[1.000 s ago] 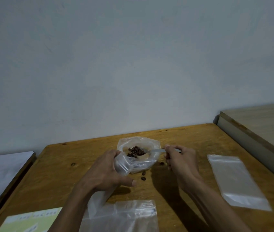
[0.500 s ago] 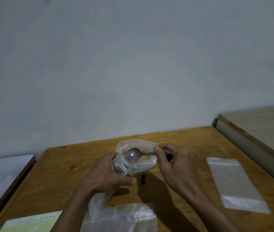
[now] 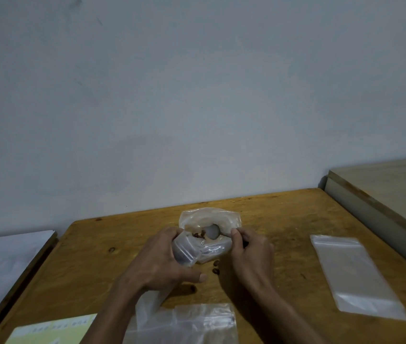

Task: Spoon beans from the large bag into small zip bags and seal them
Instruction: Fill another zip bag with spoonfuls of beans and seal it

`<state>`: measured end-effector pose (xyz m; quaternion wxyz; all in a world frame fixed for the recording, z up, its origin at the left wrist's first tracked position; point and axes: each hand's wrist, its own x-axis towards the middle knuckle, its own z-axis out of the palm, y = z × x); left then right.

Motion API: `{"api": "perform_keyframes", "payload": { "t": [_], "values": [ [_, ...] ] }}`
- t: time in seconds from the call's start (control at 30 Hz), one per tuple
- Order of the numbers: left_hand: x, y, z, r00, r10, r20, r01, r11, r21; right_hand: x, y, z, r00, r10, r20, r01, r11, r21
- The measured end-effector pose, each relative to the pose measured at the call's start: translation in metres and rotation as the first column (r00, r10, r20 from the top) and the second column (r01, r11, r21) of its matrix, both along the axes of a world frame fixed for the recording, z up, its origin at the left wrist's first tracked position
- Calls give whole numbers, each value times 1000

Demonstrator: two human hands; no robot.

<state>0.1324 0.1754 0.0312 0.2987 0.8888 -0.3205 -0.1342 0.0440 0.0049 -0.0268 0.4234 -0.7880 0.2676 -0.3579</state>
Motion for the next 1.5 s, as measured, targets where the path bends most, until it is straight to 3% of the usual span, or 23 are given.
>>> {"api": "perform_keyframes", "payload": {
  "t": [0.37,0.53,0.67,0.83,1.1,1.17,1.3,1.4,1.5],
  "values": [
    [6,2,-3,1000,1,-3,-1,1000,-1,3,3,9,992,66,-109,-39,971,238],
    [6,2,-2,1000,-7,6,7,1000,-12,3,6,15,993,71,-95,-7,837,547],
    [10,6,-5,1000,15,-1,-15,1000,13,-5,-7,26,999,29,-45,3,807,590],
    [12,5,-10,999,42,1,-42,998,51,-17,-22,37,999,34,-18,-18,830,558],
    [10,2,-8,998,59,25,-58,997,-41,-33,-15,68,988,129,83,-153,855,495],
    [10,2,-7,999,47,20,-46,997,-60,-36,-5,75,977,203,72,-215,894,393],
    [7,6,-3,998,61,6,-60,992,-113,-37,11,81,970,243,5,-243,970,-15],
    [6,15,-2,994,113,-11,-113,981,-158,-33,2,76,986,126,110,-126,992,-12],
    [6,24,0,987,159,-28,-161,955,-250,-23,-7,61,998,58,6,-58,998,-8]
  ]
}}
